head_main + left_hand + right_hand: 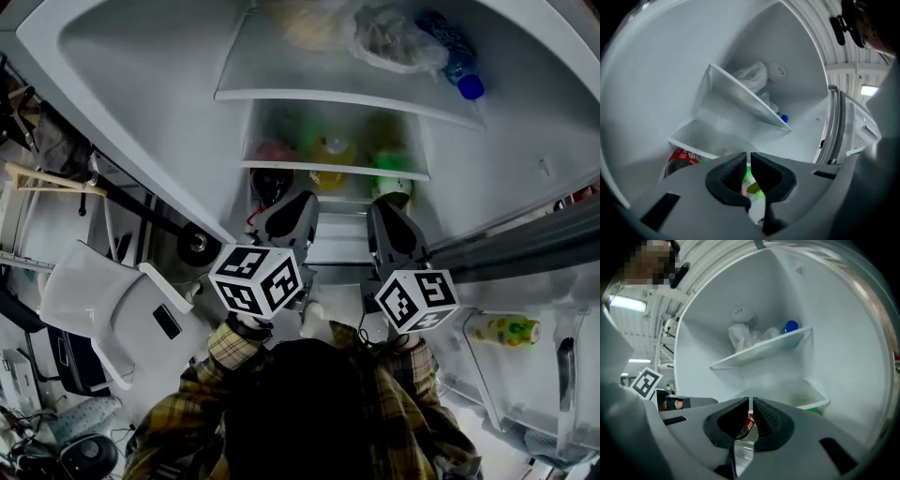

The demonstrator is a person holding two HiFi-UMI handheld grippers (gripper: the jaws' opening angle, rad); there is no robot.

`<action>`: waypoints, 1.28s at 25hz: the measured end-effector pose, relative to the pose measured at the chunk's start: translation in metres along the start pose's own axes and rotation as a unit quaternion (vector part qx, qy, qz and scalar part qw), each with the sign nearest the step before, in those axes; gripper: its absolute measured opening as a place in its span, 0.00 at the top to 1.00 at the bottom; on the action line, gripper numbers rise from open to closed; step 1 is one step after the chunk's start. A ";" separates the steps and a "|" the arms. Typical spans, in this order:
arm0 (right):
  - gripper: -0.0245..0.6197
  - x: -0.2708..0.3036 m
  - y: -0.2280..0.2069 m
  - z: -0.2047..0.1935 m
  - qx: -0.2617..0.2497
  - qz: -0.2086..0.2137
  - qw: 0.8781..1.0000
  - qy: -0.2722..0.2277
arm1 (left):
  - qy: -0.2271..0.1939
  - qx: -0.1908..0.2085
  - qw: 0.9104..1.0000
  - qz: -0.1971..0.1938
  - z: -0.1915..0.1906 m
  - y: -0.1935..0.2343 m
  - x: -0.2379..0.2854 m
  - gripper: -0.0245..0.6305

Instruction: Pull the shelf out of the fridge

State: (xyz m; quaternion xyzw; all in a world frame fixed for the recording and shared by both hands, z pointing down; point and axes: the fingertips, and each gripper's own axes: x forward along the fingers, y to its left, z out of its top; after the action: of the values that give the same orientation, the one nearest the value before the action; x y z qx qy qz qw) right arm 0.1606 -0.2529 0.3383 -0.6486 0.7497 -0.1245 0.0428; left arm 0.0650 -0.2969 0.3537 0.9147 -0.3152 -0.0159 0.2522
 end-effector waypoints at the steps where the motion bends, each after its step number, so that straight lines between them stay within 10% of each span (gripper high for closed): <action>1: 0.93 0.004 -0.003 -0.003 0.025 0.004 1.000 0.003 | 0.003 -0.031 0.999 -0.008 -0.003 0.002 0.003 0.91; 6: 0.87 0.018 -0.015 -0.014 0.125 0.021 0.992 0.010 | 0.005 -0.164 0.986 -0.026 -0.016 0.016 0.014 0.73; 14: 0.74 0.038 -0.038 -0.030 0.274 0.029 0.961 -0.003 | -0.010 -0.269 0.963 -0.026 -0.022 0.034 0.034 0.66; 32: 0.73 0.085 -0.083 -0.061 0.418 0.007 0.908 -0.003 | -0.022 -0.314 0.948 0.047 -0.039 0.077 0.083 0.66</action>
State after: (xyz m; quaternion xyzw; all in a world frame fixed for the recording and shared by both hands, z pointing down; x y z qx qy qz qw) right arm 0.2133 -0.3386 0.4250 -0.5667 0.6331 -0.4241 0.3133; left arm 0.0951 -0.3797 0.4344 0.7728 -0.3428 -0.1220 0.5200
